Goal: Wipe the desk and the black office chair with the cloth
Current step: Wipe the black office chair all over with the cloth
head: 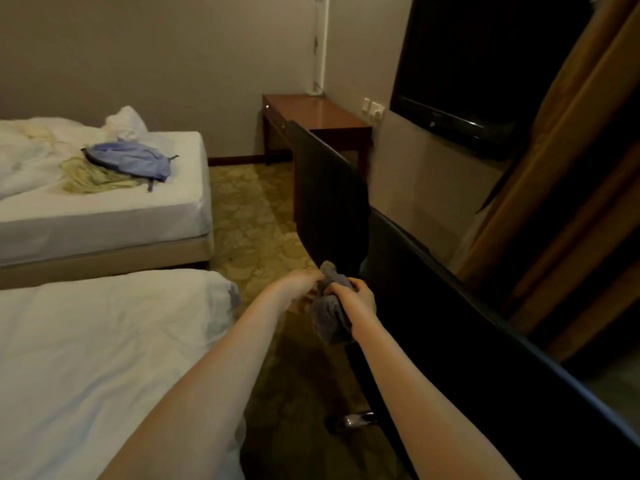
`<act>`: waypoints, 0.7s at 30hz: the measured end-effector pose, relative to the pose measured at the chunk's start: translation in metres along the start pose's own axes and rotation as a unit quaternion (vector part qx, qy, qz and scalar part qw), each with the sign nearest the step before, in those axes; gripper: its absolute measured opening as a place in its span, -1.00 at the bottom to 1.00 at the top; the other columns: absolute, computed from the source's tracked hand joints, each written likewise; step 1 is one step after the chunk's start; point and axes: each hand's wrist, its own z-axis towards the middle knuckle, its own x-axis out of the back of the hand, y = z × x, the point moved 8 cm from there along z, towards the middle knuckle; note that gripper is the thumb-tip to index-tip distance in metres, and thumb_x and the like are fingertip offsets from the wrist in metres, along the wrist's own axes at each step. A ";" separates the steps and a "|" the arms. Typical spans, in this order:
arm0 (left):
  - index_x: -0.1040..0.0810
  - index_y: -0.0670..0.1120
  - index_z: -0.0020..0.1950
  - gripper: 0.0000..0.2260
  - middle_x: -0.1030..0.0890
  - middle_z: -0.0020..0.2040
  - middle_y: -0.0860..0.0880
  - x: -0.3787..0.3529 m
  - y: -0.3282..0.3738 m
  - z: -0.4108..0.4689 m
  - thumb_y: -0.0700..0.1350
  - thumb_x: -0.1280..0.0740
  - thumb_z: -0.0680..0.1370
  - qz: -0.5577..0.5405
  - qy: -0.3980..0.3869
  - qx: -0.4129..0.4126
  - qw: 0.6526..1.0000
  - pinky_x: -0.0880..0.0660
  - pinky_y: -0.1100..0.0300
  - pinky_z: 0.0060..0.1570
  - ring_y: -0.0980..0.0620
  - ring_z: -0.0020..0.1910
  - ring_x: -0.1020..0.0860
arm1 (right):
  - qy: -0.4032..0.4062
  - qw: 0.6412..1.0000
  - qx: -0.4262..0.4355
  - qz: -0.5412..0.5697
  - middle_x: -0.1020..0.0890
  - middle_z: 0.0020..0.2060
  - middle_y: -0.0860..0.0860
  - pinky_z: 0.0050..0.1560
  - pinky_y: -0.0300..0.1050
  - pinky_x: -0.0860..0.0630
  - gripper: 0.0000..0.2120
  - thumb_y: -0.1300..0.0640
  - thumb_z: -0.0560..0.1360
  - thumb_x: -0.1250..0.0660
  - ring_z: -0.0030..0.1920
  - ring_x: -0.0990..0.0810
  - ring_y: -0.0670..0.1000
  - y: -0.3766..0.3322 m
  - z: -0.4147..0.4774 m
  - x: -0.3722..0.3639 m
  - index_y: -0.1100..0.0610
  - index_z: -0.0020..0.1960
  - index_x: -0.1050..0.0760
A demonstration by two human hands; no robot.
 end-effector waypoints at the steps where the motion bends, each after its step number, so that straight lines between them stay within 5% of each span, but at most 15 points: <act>1: -0.47 -0.07 0.05 -0.79 -0.51 -0.12 -0.03 0.006 0.001 0.005 0.00 -0.11 0.63 -0.004 0.003 0.001 1.000 -0.41 0.17 -0.30 0.02 -0.21 -0.50 | -0.013 1.000 0.000 -0.004 -0.56 0.11 0.09 0.06 -0.02 -0.49 -0.55 0.05 0.45 -0.40 0.12 -0.52 0.13 -0.005 0.008 -0.007 0.05 0.30 -0.41; 8: -0.49 -0.07 -0.11 -0.81 -0.53 -0.10 -0.06 0.051 0.021 0.051 -0.02 -0.17 0.60 -0.071 0.089 0.023 0.993 -0.45 0.17 -0.29 0.01 -0.19 -0.51 | -0.114 0.993 0.031 -0.014 -0.55 -0.08 0.04 0.03 -0.07 -0.50 -0.61 0.14 0.47 -0.39 -0.01 -0.53 0.06 -0.047 0.072 -0.058 0.12 0.27 -0.44; 11: -0.51 -0.14 -0.03 -0.80 -0.54 -0.08 -0.09 0.073 0.023 0.075 -0.01 -0.23 0.57 -0.116 0.141 0.029 0.983 -0.49 0.12 -0.11 -0.06 -0.10 -0.53 | -0.154 0.987 0.033 -0.009 -0.53 -0.19 -0.02 -0.03 -0.08 -0.49 -0.65 0.19 0.48 -0.37 -0.15 -0.52 -0.01 -0.058 0.093 -0.080 0.15 0.25 -0.43; 17: -0.46 -0.15 -0.27 -0.77 -0.40 -0.46 -0.07 0.105 0.027 0.112 -0.10 -0.26 0.56 -0.156 0.155 0.028 0.975 -0.27 0.34 -0.62 0.03 -0.54 -0.37 | -0.183 0.983 -0.018 0.026 -0.53 -0.12 0.06 -0.18 -0.13 -0.48 -0.66 0.25 0.48 -0.36 -0.21 -0.50 -0.02 -0.063 0.135 -0.118 0.16 0.23 -0.43; 19: -0.47 -0.16 -0.25 -0.81 -0.40 -0.58 -0.03 0.120 0.030 0.131 -0.17 -0.27 0.56 -0.159 0.150 0.022 0.976 -0.25 0.40 -0.67 0.07 -0.66 -0.37 | -0.175 0.983 -0.047 0.041 -0.55 -0.06 0.10 -0.11 -0.09 -0.50 -0.60 0.25 0.46 -0.39 -0.13 -0.53 0.04 -0.061 0.152 -0.133 0.17 0.28 -0.43; 21: -0.47 -0.14 -0.25 -0.83 -0.46 -0.52 -0.04 0.136 0.033 0.152 -0.21 -0.29 0.56 -0.166 0.151 0.024 0.974 -0.42 0.34 -0.54 0.08 -0.57 -0.46 | -0.166 0.983 -0.064 0.046 -0.57 0.02 0.15 -0.07 -0.06 -0.50 -0.56 0.25 0.44 -0.40 -0.04 -0.54 0.11 -0.060 0.171 -0.149 0.18 0.30 -0.43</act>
